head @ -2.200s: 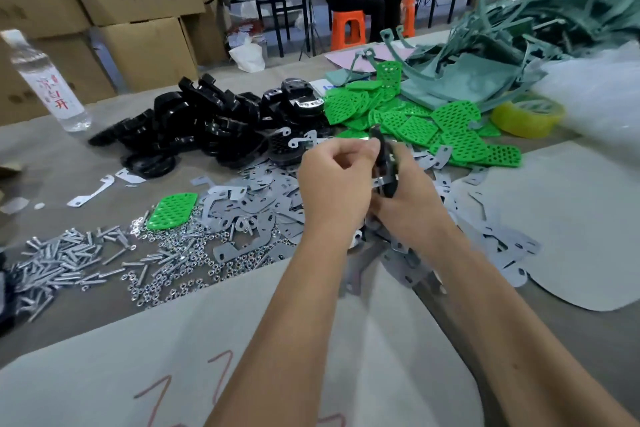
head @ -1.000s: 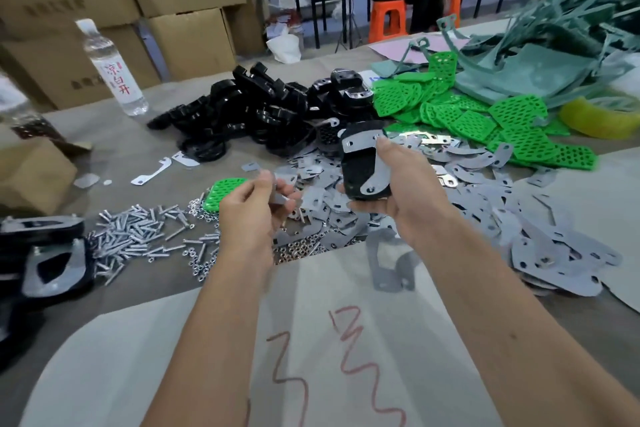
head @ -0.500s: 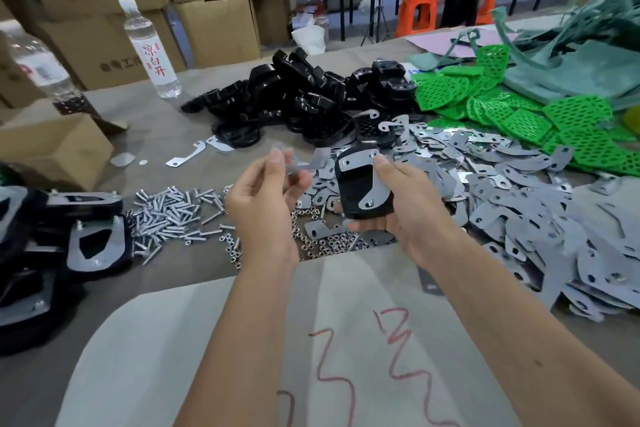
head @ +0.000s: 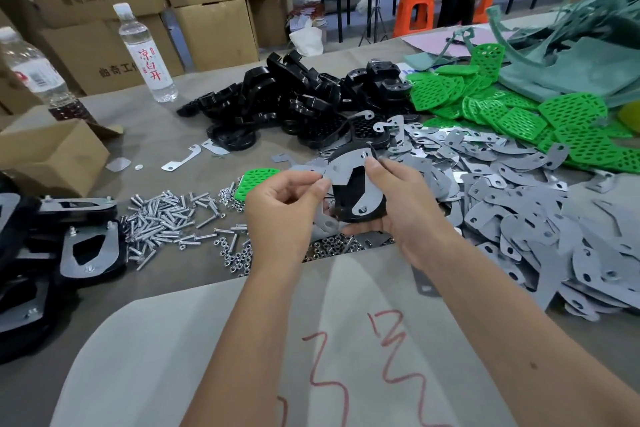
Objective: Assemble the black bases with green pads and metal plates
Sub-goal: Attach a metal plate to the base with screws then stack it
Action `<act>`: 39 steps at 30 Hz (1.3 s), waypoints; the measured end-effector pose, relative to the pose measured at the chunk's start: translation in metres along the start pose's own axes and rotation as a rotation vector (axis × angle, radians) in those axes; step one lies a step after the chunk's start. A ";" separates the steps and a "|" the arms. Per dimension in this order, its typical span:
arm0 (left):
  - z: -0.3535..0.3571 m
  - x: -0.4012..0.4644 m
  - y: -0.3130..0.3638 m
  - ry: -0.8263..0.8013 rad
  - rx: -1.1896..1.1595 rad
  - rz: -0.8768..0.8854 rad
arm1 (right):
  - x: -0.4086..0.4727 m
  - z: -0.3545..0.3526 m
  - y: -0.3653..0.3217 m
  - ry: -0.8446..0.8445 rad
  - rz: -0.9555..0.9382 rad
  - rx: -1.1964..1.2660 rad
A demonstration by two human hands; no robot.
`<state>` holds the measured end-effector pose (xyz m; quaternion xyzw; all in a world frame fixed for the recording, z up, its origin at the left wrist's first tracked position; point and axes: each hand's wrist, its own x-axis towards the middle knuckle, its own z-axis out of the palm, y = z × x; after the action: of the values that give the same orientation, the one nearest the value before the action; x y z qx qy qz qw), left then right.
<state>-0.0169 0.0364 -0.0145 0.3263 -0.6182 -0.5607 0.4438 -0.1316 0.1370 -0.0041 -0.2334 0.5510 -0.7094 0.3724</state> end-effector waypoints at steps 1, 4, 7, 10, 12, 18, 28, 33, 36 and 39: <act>0.000 0.000 0.000 0.000 0.027 0.007 | 0.000 0.000 0.000 0.002 -0.004 -0.003; 0.001 -0.002 0.003 -0.001 -0.015 -0.032 | -0.002 0.001 -0.001 -0.002 -0.017 -0.039; 0.002 -0.003 0.007 0.016 -0.204 -0.198 | -0.004 0.002 -0.001 0.004 -0.025 -0.078; 0.002 -0.004 0.007 0.025 -0.272 -0.273 | -0.005 0.003 -0.001 -0.013 -0.037 -0.099; 0.003 -0.006 0.008 0.022 -0.254 -0.263 | -0.007 0.005 -0.002 -0.022 -0.047 -0.106; 0.002 -0.005 0.007 -0.028 -0.166 -0.259 | -0.007 0.004 -0.003 -0.002 -0.047 -0.131; 0.005 -0.005 0.006 -0.006 -0.159 -0.232 | -0.008 0.006 -0.003 -0.028 -0.077 -0.119; 0.003 -0.005 0.005 -0.060 -0.098 -0.248 | -0.005 0.002 0.001 -0.046 -0.101 -0.147; 0.003 -0.004 0.003 -0.082 -0.030 -0.201 | -0.002 0.001 0.005 -0.040 -0.109 -0.196; 0.002 -0.004 0.002 -0.107 0.027 -0.166 | -0.002 0.000 0.006 -0.018 -0.124 -0.201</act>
<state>-0.0173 0.0415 -0.0132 0.3520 -0.6192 -0.6039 0.3577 -0.1288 0.1377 -0.0097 -0.3097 0.6004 -0.6702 0.3074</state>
